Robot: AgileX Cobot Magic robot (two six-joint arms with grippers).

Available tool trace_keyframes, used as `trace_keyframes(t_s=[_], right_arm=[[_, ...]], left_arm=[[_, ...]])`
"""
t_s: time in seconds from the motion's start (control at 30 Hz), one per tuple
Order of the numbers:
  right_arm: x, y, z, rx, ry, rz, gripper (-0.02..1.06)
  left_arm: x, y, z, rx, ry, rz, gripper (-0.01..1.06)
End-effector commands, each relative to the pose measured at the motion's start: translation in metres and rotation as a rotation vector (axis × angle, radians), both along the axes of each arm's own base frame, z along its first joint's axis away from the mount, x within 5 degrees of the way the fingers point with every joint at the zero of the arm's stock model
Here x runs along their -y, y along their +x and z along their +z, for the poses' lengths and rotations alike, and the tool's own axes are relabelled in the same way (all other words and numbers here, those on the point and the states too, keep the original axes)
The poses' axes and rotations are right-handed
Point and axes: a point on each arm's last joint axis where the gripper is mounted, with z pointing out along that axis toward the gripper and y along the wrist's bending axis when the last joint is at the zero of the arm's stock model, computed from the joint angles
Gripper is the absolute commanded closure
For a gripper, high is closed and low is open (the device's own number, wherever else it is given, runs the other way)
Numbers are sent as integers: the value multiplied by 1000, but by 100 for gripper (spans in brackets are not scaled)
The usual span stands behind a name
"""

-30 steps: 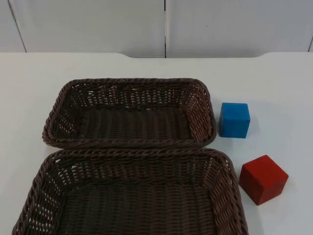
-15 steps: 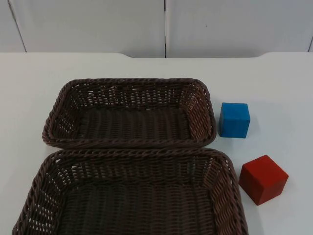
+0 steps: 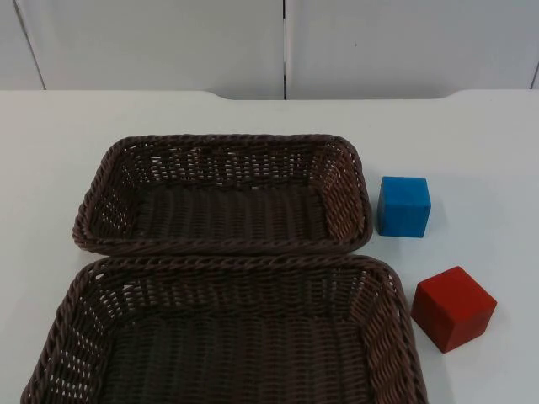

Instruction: Pick up one cube with the left hand and place it into the upper basket. Pick up one cube with the right hand and place it into the lower basket.

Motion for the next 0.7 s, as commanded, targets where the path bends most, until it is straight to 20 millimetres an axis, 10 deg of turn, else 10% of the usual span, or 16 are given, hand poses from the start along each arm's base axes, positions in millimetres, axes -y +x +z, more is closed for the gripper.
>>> trace_keyframes(t_s=[0.0, 0.67], right_arm=[[0, 0, 0, 6, 0, -7, -1], [0, 0, 0, 6, 0, -7, -1]], left_arm=[[1, 2, 3, 17, -10, -2, 0], [5, 27, 8, 26, 0, -58, 0]])
